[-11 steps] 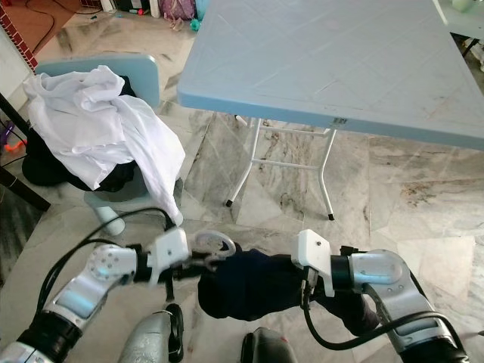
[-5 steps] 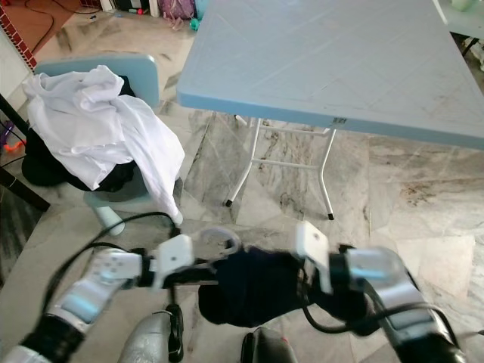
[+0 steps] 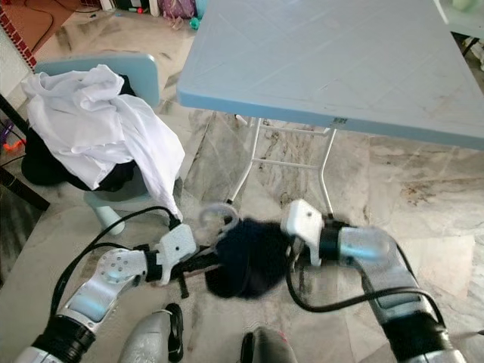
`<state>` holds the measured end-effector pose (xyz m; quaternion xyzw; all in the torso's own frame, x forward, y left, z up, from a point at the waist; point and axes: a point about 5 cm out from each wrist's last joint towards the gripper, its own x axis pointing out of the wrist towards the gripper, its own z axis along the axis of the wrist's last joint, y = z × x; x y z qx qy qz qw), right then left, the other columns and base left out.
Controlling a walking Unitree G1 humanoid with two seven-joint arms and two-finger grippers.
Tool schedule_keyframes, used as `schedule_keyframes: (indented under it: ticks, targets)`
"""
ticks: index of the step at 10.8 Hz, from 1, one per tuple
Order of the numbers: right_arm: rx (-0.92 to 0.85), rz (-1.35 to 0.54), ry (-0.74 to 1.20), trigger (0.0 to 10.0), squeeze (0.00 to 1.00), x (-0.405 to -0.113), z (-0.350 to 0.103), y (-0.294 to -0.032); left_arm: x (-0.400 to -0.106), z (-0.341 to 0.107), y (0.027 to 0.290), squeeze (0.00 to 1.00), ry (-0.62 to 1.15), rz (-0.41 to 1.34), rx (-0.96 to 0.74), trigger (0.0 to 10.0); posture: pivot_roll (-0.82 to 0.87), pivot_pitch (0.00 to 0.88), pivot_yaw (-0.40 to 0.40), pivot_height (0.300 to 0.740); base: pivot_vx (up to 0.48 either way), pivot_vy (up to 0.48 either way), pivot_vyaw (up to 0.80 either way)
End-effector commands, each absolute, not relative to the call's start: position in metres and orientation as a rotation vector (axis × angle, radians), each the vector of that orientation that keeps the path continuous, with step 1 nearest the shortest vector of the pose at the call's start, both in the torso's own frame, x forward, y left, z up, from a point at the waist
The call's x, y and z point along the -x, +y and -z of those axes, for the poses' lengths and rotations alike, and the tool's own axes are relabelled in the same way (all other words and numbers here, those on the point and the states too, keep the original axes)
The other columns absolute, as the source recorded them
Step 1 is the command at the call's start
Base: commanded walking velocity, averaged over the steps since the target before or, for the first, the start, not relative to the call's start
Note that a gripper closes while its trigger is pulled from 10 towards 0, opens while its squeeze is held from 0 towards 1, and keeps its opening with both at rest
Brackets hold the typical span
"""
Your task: Hang hanger
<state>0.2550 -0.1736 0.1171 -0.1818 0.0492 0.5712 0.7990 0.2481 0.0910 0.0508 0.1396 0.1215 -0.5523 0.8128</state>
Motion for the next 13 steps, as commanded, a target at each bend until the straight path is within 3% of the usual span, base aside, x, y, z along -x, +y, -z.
schedule_keyframes:
  ticks: [1, 8, 10, 13]
  targets:
    - [0.422, -1.195, 0.176, 10.0, 1.0, -0.252, -0.102, -0.181, -0.253, -0.066, 0.085, 0.0, 0.139, 1.155, -0.255, 0.0, -0.03, 0.186, -0.063, 0.74, 0.0, 0.0, 0.0]
    - [0.487, -0.894, -0.043, 10.0, 1.0, -0.285, -0.129, -0.194, -0.27, -0.069, 0.094, 0.0, 0.102, 0.994, -0.23, 0.0, -0.03, 0.186, -0.062, 0.74, 0.0, 0.0, 0.0]
    - [0.456, -1.071, 0.067, 10.0, 1.0, -0.266, -0.116, -0.195, -0.27, -0.068, 0.094, 0.0, 0.108, 1.01, -0.249, 0.0, -0.03, 0.185, -0.06, 0.74, 0.0, 0.0, 0.0]
    - [0.479, -0.908, 0.041, 10.0, 1.0, -0.284, -0.123, -0.213, -0.264, -0.062, 0.094, 0.0, 0.124, 1.046, -0.27, 0.0, -0.03, 0.188, -0.062, 0.74, 0.0, 0.0, 0.0]
